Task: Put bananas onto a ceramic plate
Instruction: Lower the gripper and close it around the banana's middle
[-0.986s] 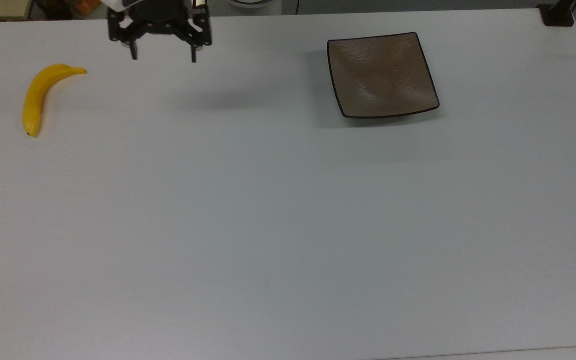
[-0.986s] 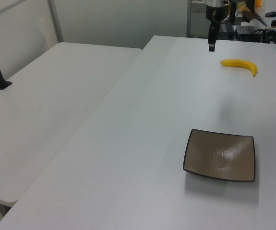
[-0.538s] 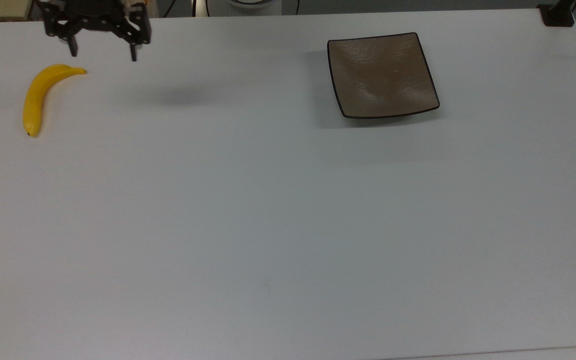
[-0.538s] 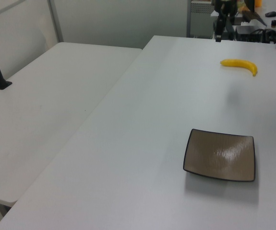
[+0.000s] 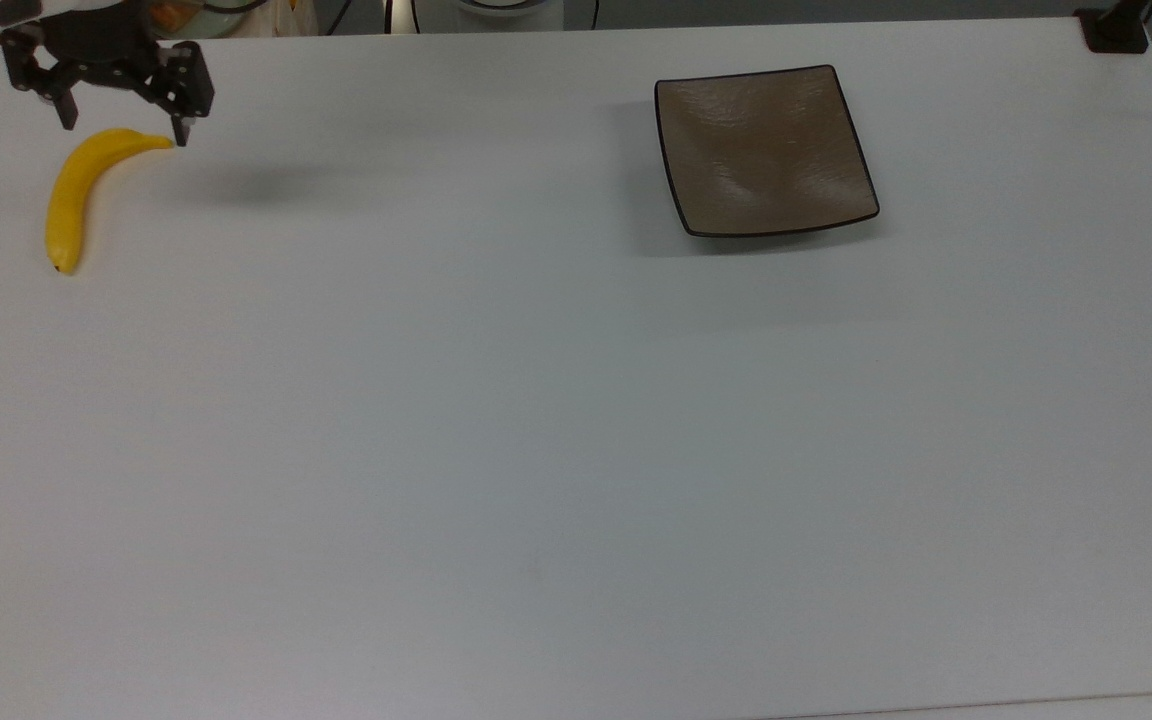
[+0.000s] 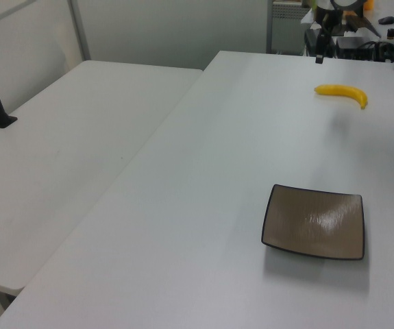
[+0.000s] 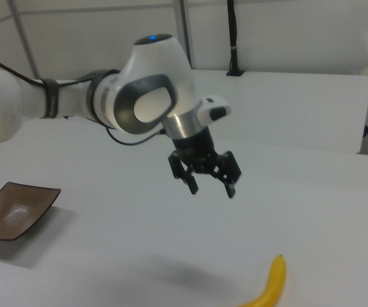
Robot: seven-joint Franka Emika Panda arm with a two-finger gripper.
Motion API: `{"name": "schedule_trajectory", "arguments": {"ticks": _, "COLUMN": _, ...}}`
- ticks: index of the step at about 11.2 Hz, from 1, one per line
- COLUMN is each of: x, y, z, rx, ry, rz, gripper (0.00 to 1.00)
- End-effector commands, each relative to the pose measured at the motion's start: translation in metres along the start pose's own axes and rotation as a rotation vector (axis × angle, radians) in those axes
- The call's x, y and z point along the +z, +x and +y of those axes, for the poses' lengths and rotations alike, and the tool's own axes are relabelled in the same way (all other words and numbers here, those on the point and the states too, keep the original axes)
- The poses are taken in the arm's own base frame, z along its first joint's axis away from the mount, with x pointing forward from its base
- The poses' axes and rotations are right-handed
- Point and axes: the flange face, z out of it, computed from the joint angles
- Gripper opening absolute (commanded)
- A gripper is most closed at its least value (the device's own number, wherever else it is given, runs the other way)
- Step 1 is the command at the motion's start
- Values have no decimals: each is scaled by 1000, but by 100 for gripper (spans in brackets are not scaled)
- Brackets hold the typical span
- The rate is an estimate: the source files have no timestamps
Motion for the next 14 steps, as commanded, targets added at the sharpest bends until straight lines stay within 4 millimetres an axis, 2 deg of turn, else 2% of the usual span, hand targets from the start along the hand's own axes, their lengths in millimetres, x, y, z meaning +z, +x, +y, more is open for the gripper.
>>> {"name": "schedule_trajectory", "arguments": {"ticks": 1, "x": 32, "y": -16, "z": 36, "rx": -6, "ry": -16, "rz": -37, "gripper": 100}}
{"name": "schedule_trajectory", "arguments": {"ticks": 2, "x": 44, "y": -18, "z": 44, "rx": 5, "ry": -15, "rz": -54, "gripper": 100}}
{"name": "schedule_trajectory", "arguments": {"ticks": 4, "x": 60, "y": -29, "z": 77, "rx": 59, "ry": -43, "rz": -23, "gripper": 100}}
{"name": "schedule_trajectory", "arguments": {"ticks": 7, "x": 93, "y": -27, "z": 81, "rx": 60, "ry": -50, "rz": -47, "gripper": 100}}
{"name": "schedule_trajectory", "arguments": {"ticks": 8, "x": 103, "y": -32, "z": 91, "rx": 74, "ry": -55, "rz": -49, "gripper": 100}}
{"name": "schedule_trajectory", "arguments": {"ticks": 11, "x": 143, "y": -34, "z": 91, "rx": 7, "ry": -44, "rz": -101, "gripper": 100}}
{"name": "schedule_trajectory", "arguments": {"ticks": 14, "x": 170, "y": -35, "z": 94, "rx": -13, "ry": -66, "rz": -109, "gripper": 100}}
